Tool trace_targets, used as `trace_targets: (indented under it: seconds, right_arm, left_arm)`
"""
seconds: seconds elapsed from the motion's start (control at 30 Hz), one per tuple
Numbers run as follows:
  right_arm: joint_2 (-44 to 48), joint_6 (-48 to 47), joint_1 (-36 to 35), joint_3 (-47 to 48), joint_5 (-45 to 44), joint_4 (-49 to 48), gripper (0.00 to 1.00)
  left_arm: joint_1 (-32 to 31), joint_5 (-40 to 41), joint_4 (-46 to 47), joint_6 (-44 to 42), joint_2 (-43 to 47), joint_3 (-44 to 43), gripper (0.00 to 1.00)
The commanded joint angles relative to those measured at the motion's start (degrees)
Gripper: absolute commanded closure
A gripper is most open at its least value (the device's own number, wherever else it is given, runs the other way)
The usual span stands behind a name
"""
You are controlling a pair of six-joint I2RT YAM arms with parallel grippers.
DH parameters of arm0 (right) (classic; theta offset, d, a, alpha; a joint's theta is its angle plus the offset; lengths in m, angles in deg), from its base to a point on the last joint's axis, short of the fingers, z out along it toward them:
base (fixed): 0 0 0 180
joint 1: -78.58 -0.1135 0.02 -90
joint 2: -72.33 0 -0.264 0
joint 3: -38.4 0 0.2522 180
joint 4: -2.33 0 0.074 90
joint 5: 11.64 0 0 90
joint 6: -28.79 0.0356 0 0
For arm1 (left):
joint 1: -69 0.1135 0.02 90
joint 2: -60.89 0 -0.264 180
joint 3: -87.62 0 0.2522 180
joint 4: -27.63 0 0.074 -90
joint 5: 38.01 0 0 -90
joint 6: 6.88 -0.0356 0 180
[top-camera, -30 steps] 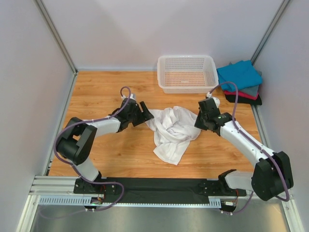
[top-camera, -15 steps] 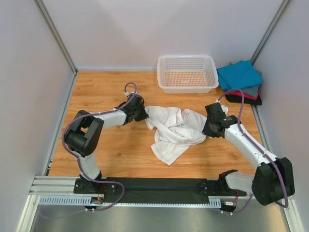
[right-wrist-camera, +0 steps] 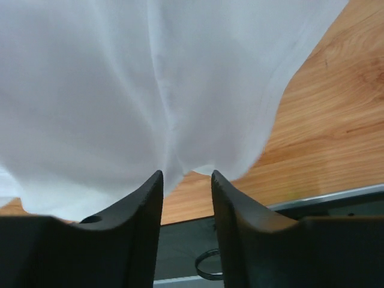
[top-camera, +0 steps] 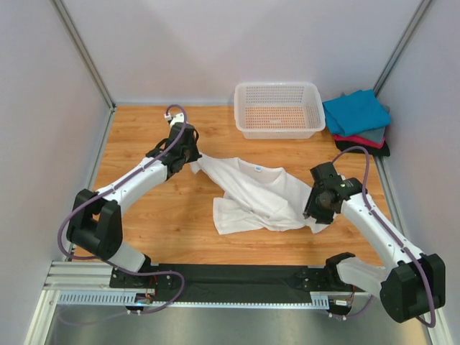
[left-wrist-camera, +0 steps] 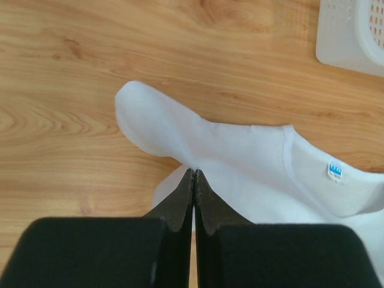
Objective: Fold and stack the t-shirts
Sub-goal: Flatten the tshirt out
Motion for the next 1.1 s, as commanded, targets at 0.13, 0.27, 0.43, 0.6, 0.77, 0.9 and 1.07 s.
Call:
trace_targets:
  seconds: [0.13,0.27,0.43,0.6,0.77,0.9,1.07]
  right_arm:
    - [-4.5,-4.6,-0.1,13.4,1.7,4.2,0.26]
    - [-6.4,-7.7,0.0,19.4,1.2,-1.1,0.22]
    - [-14.2,-8.1,-0.2,22.3,10.9,-16.8,0.21]
    - [-28.9,-5.5,-2.0,27.7,7.5,-21.4,0.28]
    - [-37.6,-4.6,-2.0,27.6,4.7,-25.0,0.31]
    - [-44.0,-2.7,-1.8,28.8,2.8,-25.0,0.37]
    - [-45.7,-0.9,-1.6,26.1,1.2,-27.5,0.48]
  left_arm:
    - [0.1,-4.6,-5.2,-9.4,-5.9,-12.3,0.76]
    - [0.0,-6.9,-10.0,-7.5,-3.1,-13.0,0.44]
    - [-2.9,-9.8,-14.6,-4.5,8.1,-4.7,0.35]
    - [-6.1,-14.7,-16.0,-0.7,20.5,7.6,0.39]
    - [-7.6,-16.4,-17.6,0.1,25.4,17.0,0.43]
    - [-8.2,-18.1,-14.9,-2.2,24.8,20.7,0.44]
    - [-9.8,-20.0,-9.6,-2.1,18.5,19.7,0.45]
